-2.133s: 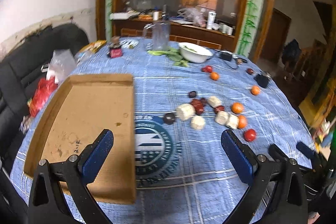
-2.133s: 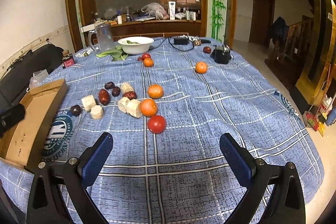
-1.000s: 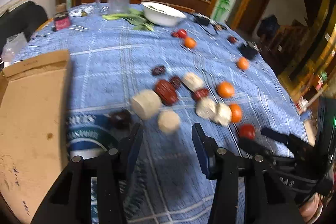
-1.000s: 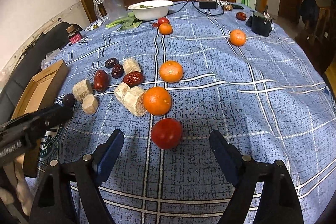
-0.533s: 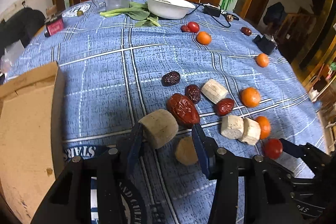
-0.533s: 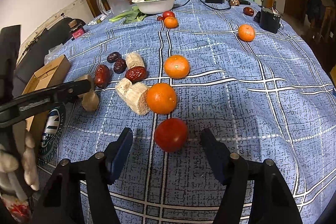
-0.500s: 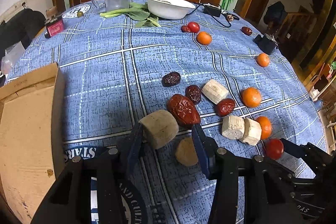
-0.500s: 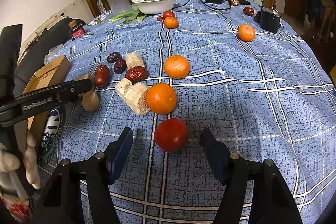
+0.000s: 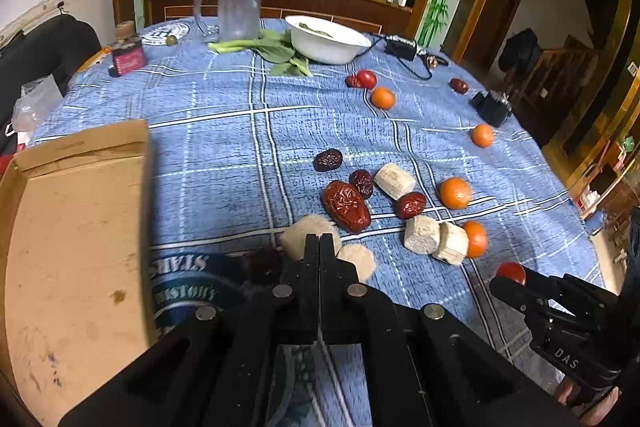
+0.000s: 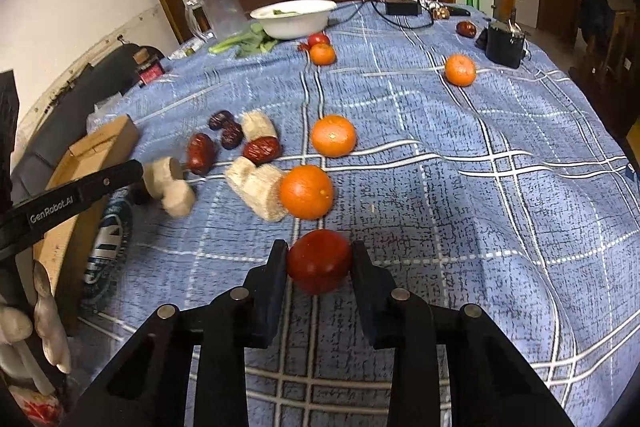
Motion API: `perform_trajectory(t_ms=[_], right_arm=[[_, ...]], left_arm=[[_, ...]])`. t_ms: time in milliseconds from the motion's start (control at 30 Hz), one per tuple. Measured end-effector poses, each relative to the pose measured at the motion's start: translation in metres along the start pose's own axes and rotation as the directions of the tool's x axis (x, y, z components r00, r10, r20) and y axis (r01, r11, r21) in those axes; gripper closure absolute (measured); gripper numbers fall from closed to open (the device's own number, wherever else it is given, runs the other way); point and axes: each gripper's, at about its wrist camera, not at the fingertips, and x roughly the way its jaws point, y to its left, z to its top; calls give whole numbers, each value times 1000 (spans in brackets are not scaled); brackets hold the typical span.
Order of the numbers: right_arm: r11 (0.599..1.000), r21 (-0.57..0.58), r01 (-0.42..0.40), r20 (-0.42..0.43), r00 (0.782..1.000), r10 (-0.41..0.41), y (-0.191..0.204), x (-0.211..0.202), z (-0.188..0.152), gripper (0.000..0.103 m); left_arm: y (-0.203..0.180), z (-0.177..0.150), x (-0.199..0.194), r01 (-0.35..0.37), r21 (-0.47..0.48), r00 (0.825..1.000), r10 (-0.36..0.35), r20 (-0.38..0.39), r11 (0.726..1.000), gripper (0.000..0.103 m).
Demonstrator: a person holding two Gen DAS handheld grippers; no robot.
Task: Organize fruits
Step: 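Grasp the tan round cake with the left tool while the right tool grasps a red tomato, then carry the cake and tomato into the cardboard tray and open both tools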
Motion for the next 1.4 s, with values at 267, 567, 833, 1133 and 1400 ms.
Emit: perform_trajectory(t_ms=[267, 567, 833, 1133, 1400], right_arm=[[999, -34, -10, 33, 999, 11, 20, -23, -9, 70], [999, -33, -42, 26, 999, 43, 21, -28, -18, 69], [996, -8, -91, 11, 996, 91, 14, -18, -20, 69], [995, 13, -95, 13, 995, 94, 2, -21, -24, 69], [987, 3, -159, 34, 987, 158, 13, -37, -13, 69]], left_arm=[[15, 4, -2, 5, -39, 999, -7, -50, 999, 81], [7, 22, 47, 28, 71, 987, -16, -158, 997, 56], [-8, 25, 59, 22, 143, 978, 8, -210, 989, 63], [-12, 22, 53, -3, 164, 989, 27, -146, 986, 67], [18, 23, -31, 103, 38, 994, -101, -40, 994, 66]])
